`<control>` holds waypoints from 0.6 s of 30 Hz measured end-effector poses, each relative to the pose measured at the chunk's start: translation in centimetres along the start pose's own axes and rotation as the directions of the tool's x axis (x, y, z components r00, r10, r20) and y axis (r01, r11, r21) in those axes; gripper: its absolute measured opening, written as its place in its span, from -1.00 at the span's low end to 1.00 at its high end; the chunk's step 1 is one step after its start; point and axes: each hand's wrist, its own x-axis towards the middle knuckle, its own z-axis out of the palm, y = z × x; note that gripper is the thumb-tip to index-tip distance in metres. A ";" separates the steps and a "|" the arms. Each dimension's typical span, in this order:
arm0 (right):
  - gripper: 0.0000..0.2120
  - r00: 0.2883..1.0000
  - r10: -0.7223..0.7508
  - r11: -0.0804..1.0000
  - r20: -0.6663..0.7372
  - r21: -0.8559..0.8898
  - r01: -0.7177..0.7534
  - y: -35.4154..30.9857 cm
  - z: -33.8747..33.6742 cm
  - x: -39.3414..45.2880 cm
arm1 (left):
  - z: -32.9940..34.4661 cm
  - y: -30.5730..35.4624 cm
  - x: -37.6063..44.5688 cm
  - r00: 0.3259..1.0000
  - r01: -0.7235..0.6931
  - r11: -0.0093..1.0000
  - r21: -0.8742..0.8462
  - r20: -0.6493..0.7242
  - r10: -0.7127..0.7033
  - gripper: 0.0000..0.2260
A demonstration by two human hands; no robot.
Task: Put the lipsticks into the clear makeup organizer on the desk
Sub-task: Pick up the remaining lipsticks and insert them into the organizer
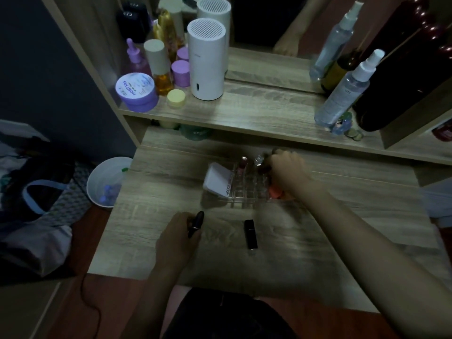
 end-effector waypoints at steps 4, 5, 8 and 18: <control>-0.81 0.998 -0.050 0.999 0.026 -0.003 0.050 0.0 0.0 0.4 | -0.3 0.4 0.2 1.000 -0.018 0.999 -0.050 0.020 0.019 -0.75; -0.81 0.997 -0.066 0.998 0.034 0.000 0.066 0.0 -0.1 0.5 | -0.5 0.7 0.3 1.000 -0.017 0.997 -0.076 0.024 0.019 -0.76; -0.81 0.992 -0.113 0.994 0.060 0.011 0.112 0.0 -0.3 0.6 | -1.2 2.2 0.6 0.999 -0.032 0.983 -0.180 0.007 0.034 -0.79; -0.81 0.981 -0.139 0.990 0.133 0.055 0.133 0.2 0.3 1.7 | -2.0 5.8 1.3 0.979 -0.203 0.935 -0.292 -0.070 0.191 -0.74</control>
